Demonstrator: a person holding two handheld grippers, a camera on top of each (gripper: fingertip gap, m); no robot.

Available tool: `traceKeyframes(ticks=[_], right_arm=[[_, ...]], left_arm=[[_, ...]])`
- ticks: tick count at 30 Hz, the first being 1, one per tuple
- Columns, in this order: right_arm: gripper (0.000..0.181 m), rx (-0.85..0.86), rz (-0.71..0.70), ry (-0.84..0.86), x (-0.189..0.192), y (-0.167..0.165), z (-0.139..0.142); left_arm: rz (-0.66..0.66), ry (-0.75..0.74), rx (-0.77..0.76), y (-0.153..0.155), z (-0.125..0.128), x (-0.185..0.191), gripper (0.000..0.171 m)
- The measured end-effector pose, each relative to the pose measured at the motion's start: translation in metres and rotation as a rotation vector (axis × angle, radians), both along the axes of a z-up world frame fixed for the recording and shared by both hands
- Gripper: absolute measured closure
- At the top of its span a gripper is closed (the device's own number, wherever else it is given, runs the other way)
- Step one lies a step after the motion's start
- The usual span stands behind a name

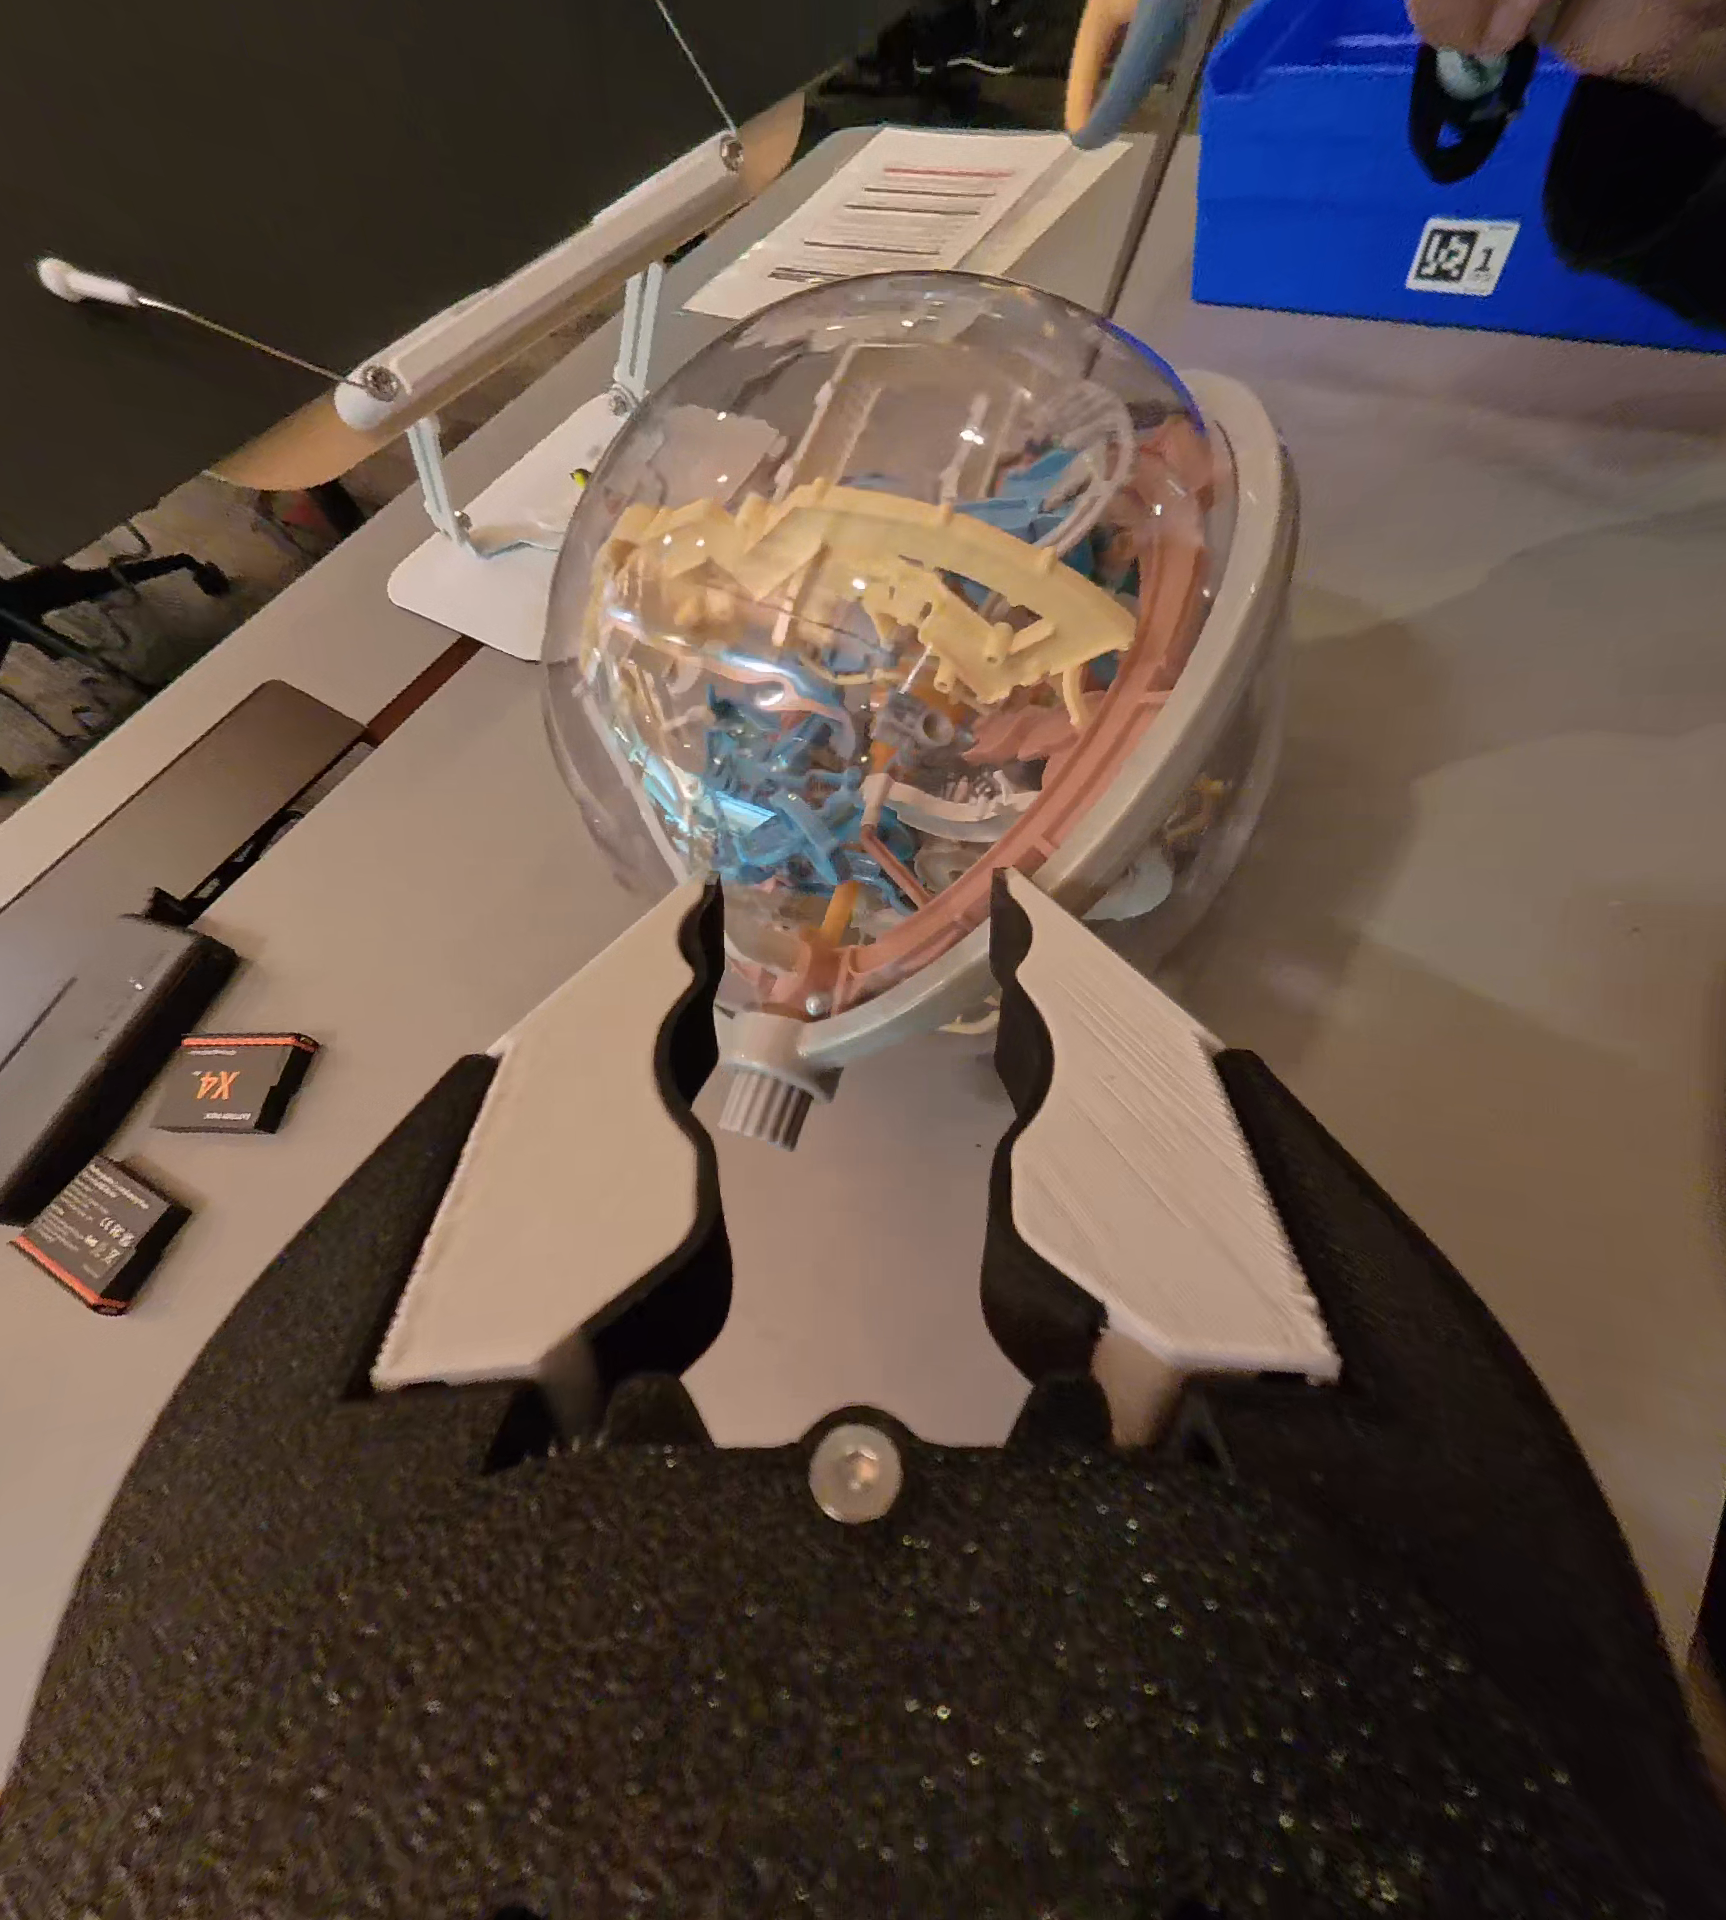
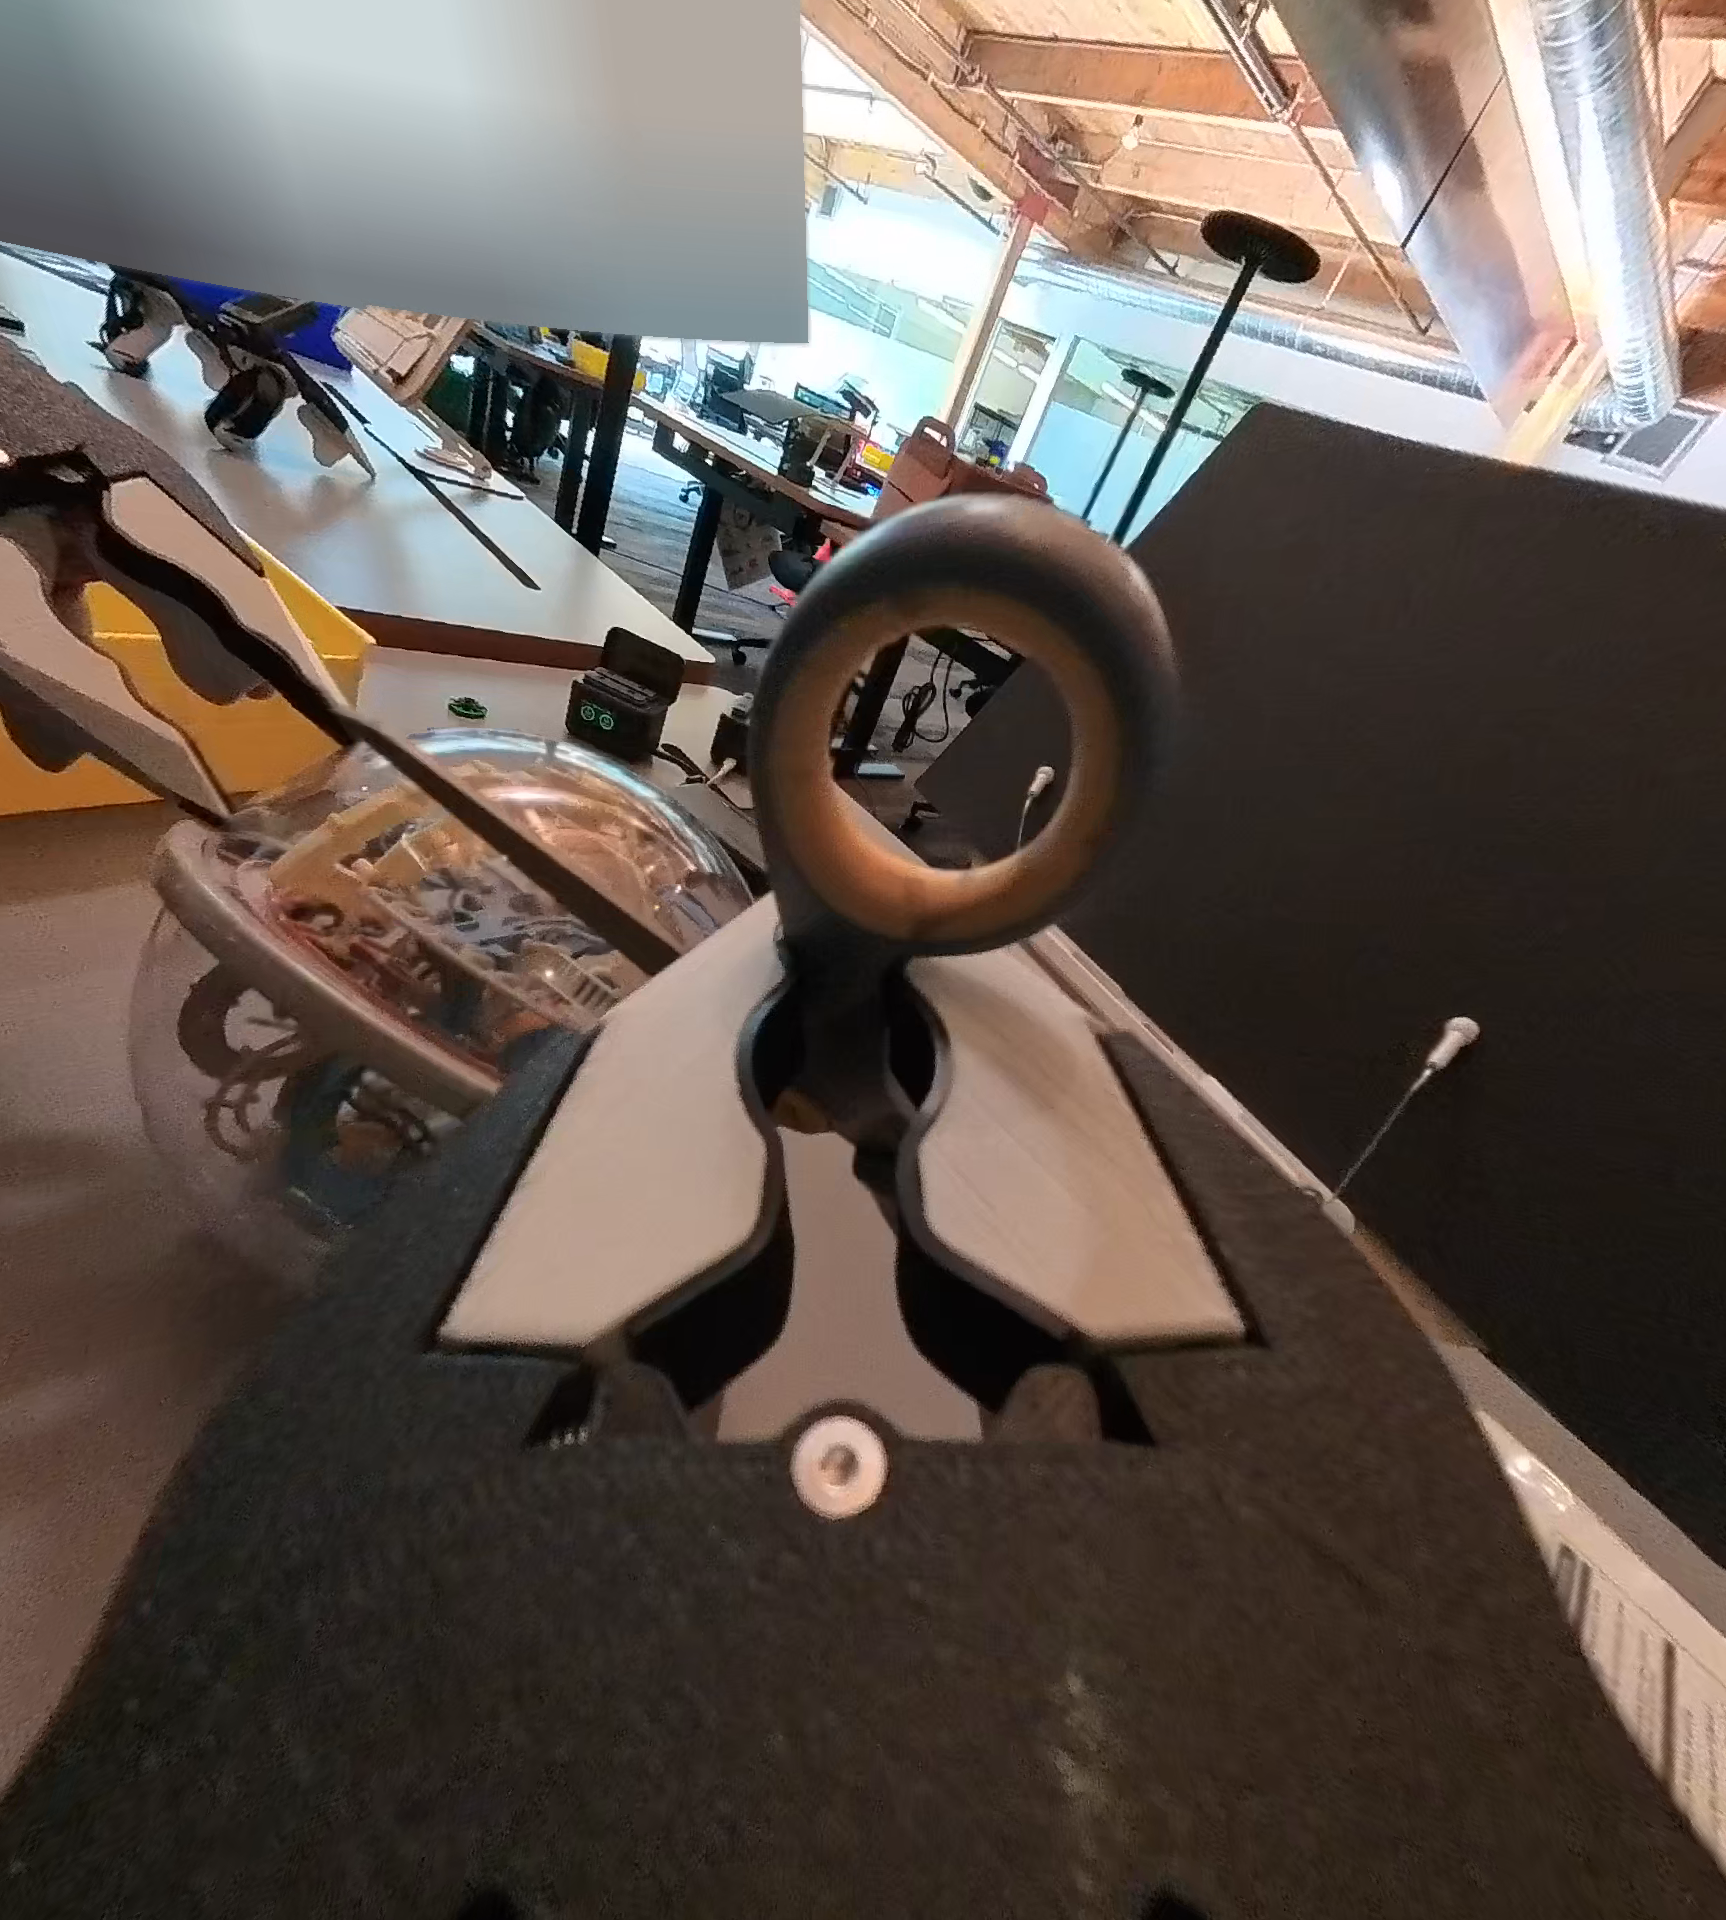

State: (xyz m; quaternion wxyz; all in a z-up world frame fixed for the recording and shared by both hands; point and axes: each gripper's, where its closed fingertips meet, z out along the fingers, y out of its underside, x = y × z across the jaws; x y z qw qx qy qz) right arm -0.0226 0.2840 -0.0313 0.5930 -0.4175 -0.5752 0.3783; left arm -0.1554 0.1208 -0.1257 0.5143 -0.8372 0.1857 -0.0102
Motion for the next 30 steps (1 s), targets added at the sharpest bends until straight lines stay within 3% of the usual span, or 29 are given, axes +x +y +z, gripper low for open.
traceKeyframes(ticks=[12, 19, 23, 30], right_arm=[[0.173, -0.023, 0.013, 0.042, -0.002, -0.002, 0.006], [0.172, 0.037, 0.016, 0.118, 0.005, -0.017, 0.028], [0.173, 0.106, 0.043, 0.138, 0.004, -0.039, 0.037], [0.173, 0.312, 0.196, -0.052, -0.022, -0.101, 0.006]], left_arm=[[-0.002, -0.002, 0.018, -0.004, 0.003, -0.003, 0.121], [0.008, -0.037, 0.215, -0.006, 0.052, 0.012, 0.121], [0.005, -0.105, 0.363, 0.001, 0.089, 0.039, 0.121], [-0.082, -0.279, 0.483, 0.001, 0.139, 0.089, 0.121]])
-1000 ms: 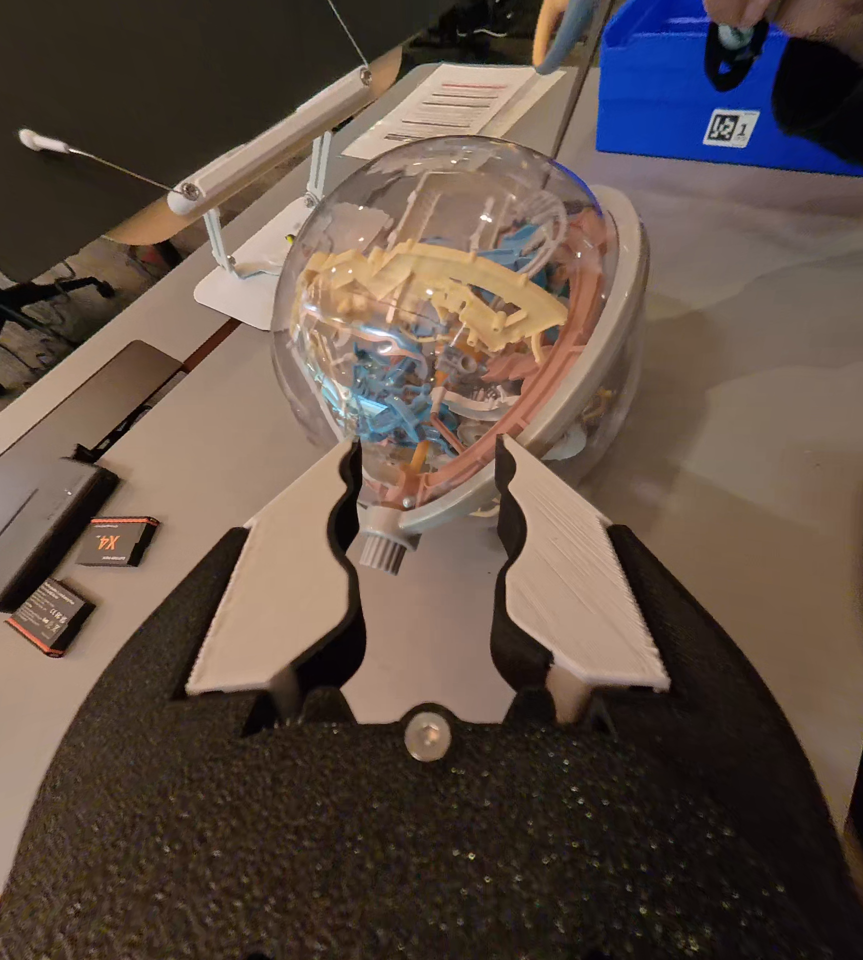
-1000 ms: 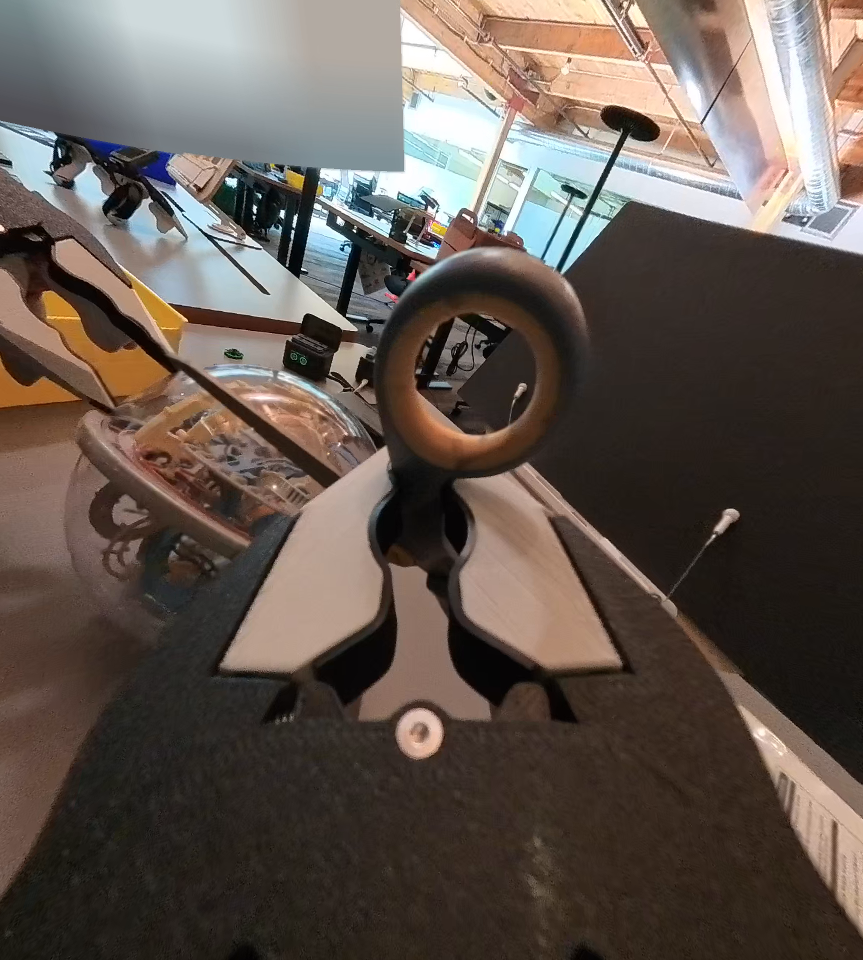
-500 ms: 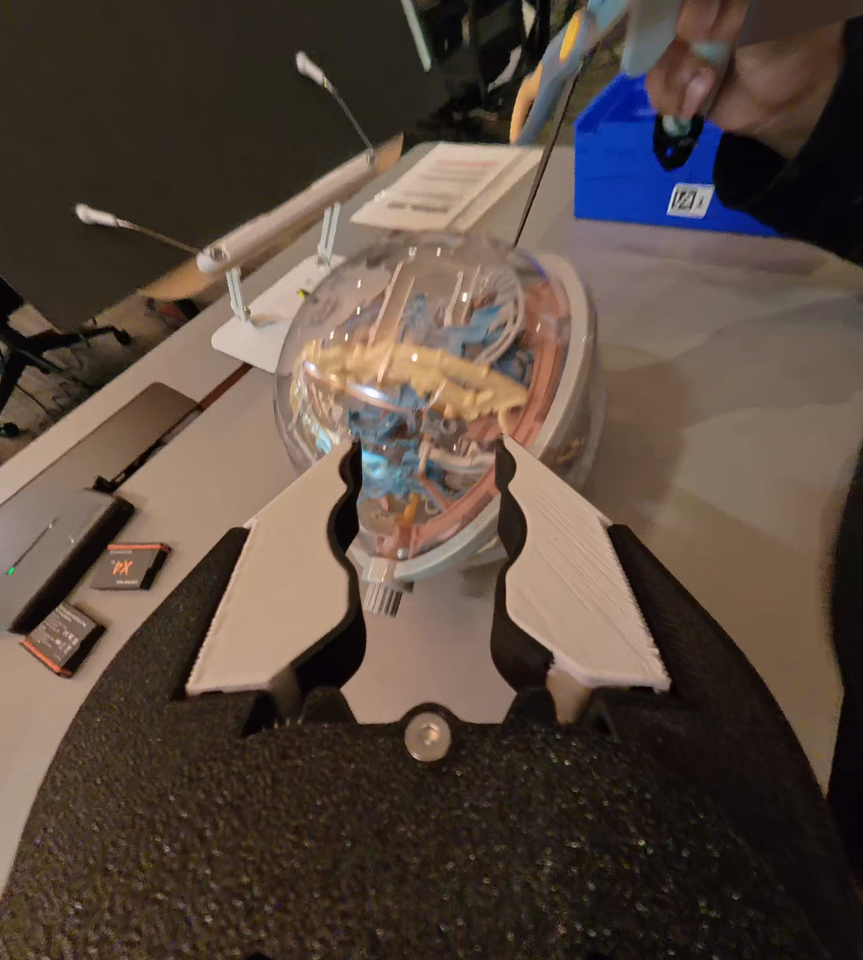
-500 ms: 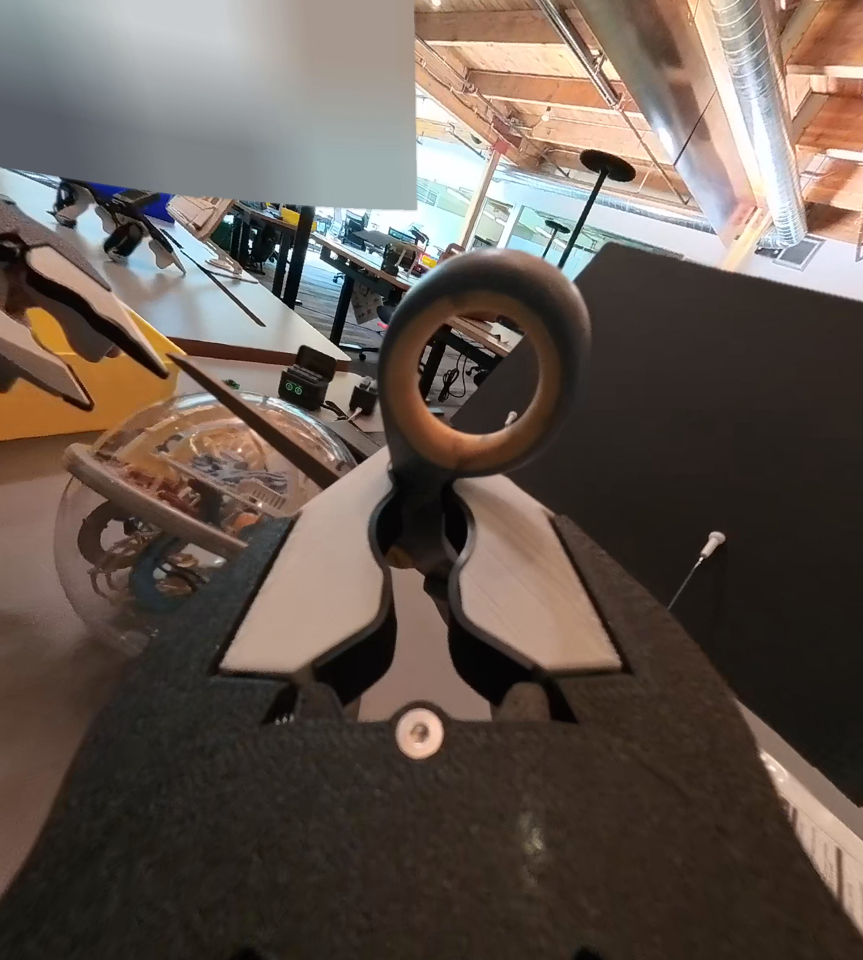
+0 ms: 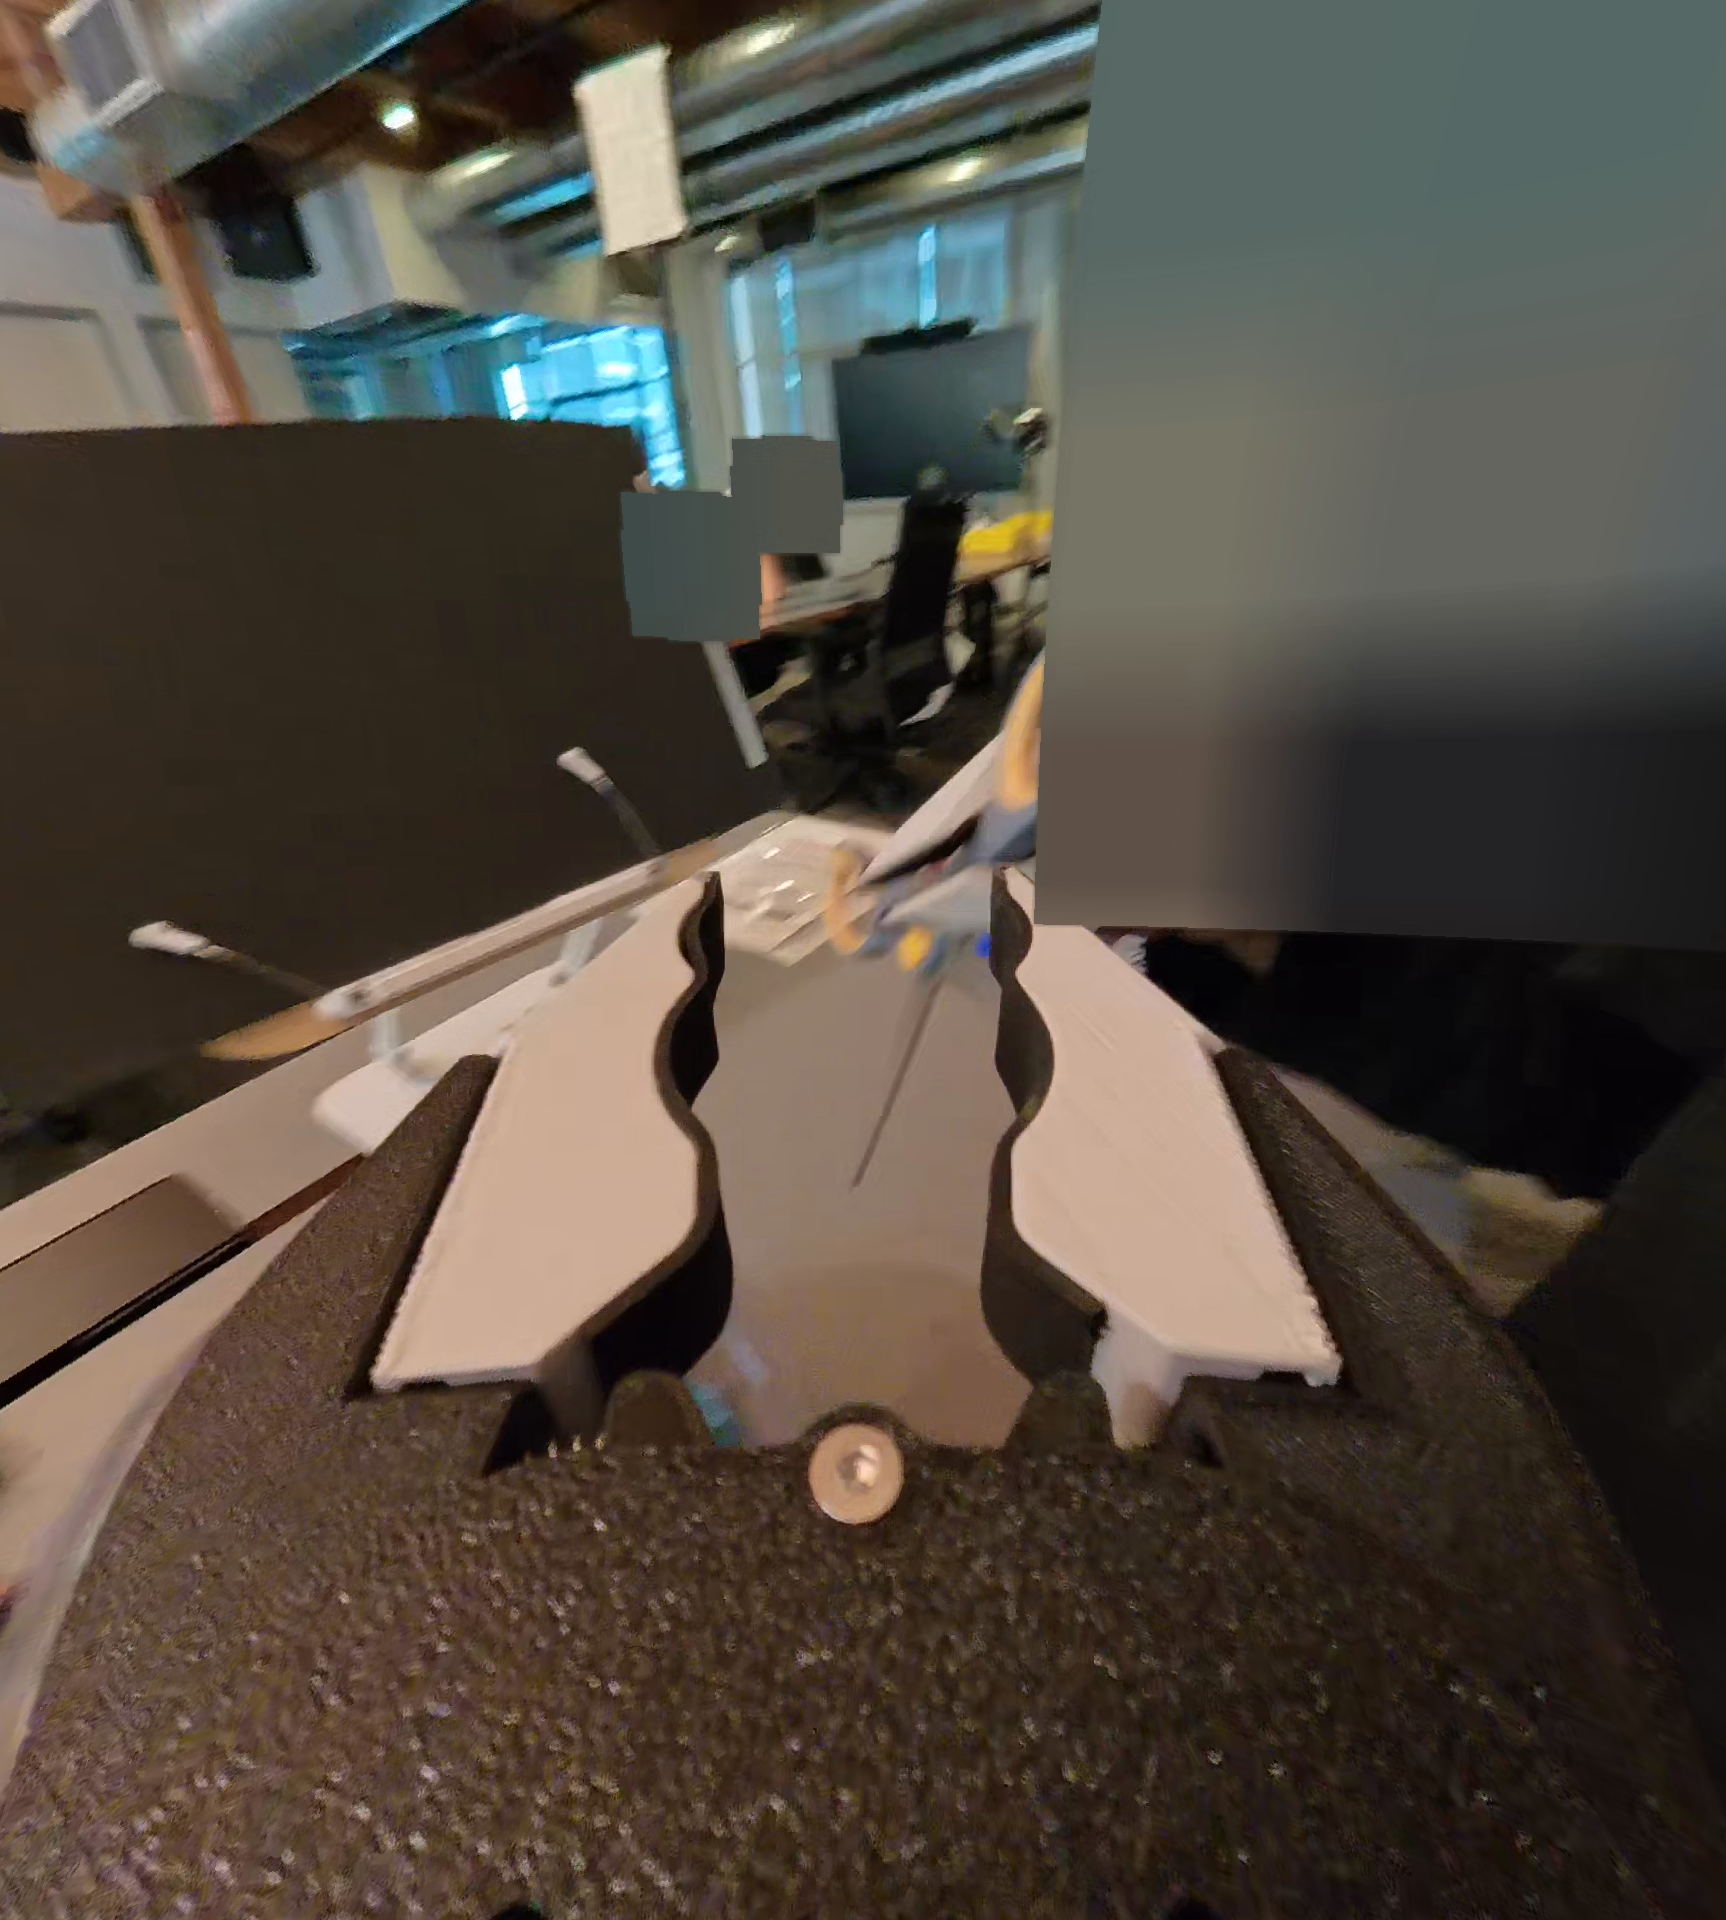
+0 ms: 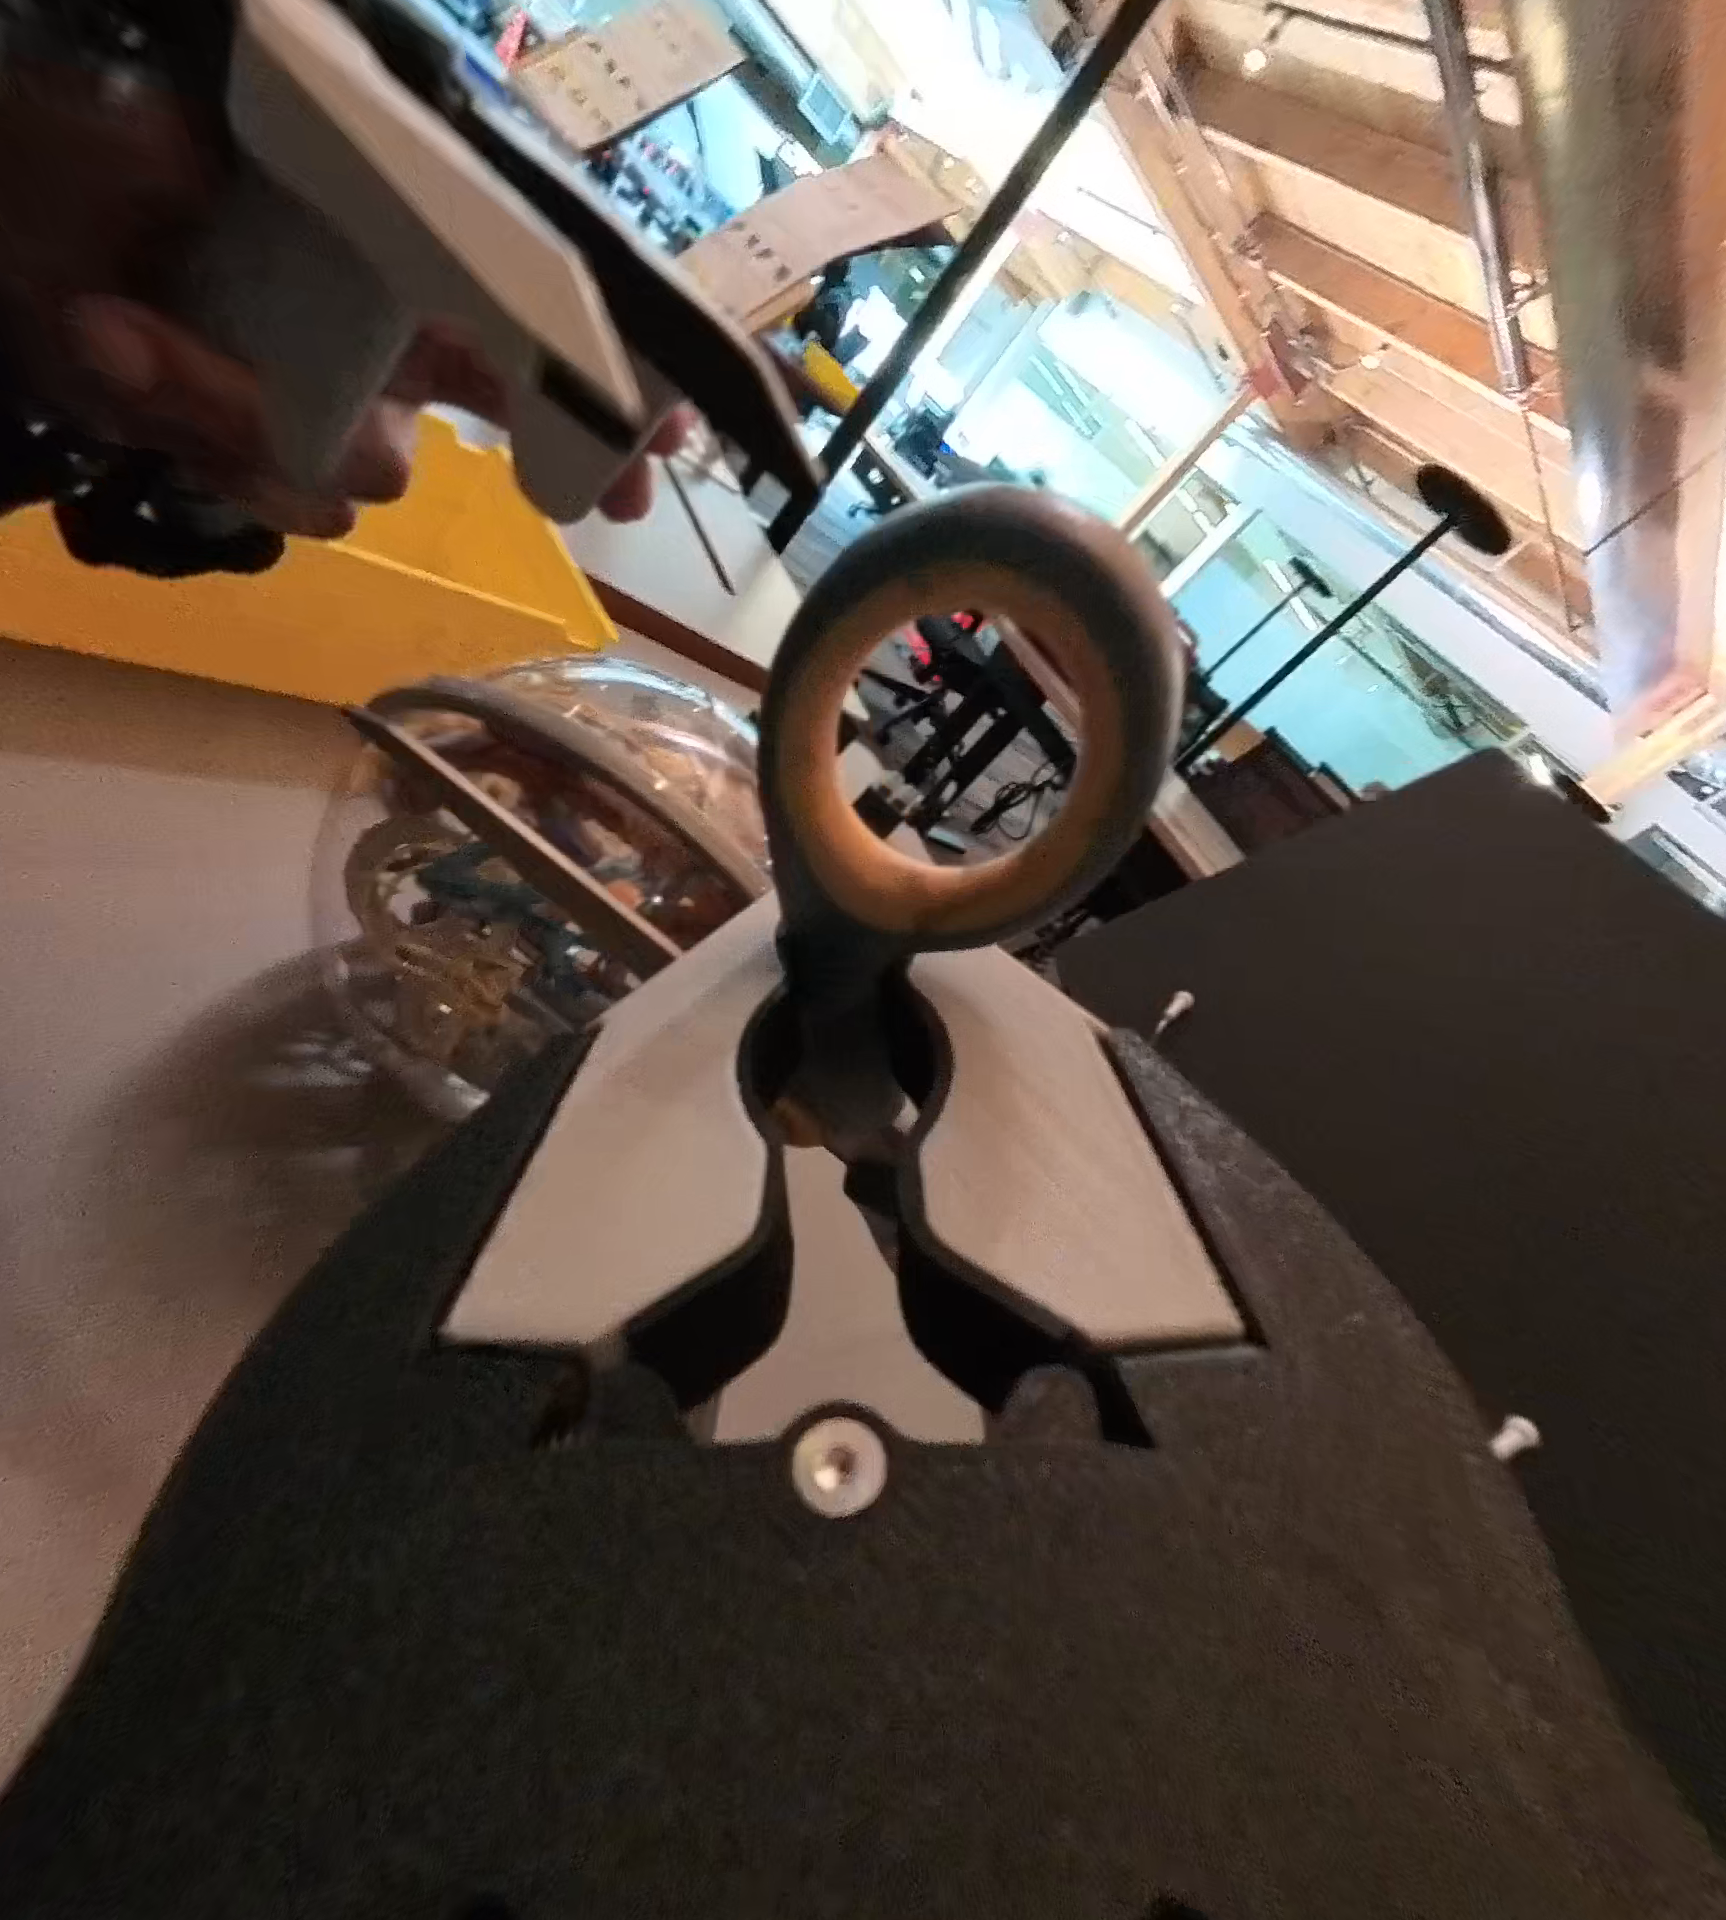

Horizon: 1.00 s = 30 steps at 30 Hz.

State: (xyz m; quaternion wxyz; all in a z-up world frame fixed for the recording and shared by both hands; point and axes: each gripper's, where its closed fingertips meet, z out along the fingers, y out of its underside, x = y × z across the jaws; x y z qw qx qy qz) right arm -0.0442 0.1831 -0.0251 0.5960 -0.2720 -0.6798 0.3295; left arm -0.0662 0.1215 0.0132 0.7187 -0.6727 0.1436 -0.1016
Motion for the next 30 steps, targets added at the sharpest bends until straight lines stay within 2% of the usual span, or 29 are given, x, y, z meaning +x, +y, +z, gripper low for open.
traceKeyframes(ticks=[2, 4, 8, 14, 16, 17, 22, 25, 26, 27, 28, 30], right_arm=[[0.173, 0.057, 0.023, -0.07, -0.009, -0.017, -0.015], [0.173, 0.126, 0.028, -0.141, -0.017, -0.032, -0.033], [0.173, 0.27, -0.029, -0.215, -0.031, -0.045, -0.059], [0.172, 0.362, -0.047, -0.255, -0.038, -0.065, -0.082], [0.172, 0.368, -0.048, -0.256, -0.038, -0.071, -0.085], [0.171, 0.365, -0.049, -0.257, -0.037, -0.072, -0.086], [0.172, 0.322, -0.095, -0.283, -0.031, -0.066, -0.098], [0.172, 0.302, -0.145, -0.269, -0.028, -0.056, -0.099], [0.172, 0.291, -0.166, -0.267, -0.027, -0.052, -0.099], [0.172, 0.275, -0.184, -0.266, -0.027, -0.048, -0.099], [0.172, 0.256, -0.198, -0.265, -0.026, -0.046, -0.1], [0.171, 0.21, -0.211, -0.267, -0.024, -0.043, -0.102]], left_arm=[[-0.125, -0.06, 0.036, -0.013, 0.009, 0.025, 0.121], [-0.164, -0.088, 0.013, -0.019, 0.006, 0.038, 0.121], [-0.076, -0.073, -0.07, -0.02, -0.019, 0.04, 0.121], [-0.013, -0.047, -0.115, -0.022, -0.043, 0.04, 0.123], [0.026, -0.024, -0.11, -0.021, -0.047, 0.035, 0.162], [0.058, -0.023, -0.091, -0.02, -0.046, 0.03, 0.171], [0.062, -0.104, -0.074, -0.024, -0.047, 0.017, 0.171], [0.0, -0.143, -0.09, -0.028, -0.052, 0.021, 0.171], [-0.02, -0.15, -0.105, -0.029, -0.056, 0.024, 0.165], [-0.017, -0.151, -0.116, -0.029, -0.061, 0.025, 0.148], [-0.007, -0.146, -0.121, -0.029, -0.065, 0.026, 0.139], [0.027, -0.156, -0.13, -0.028, -0.073, 0.025, 0.135]])
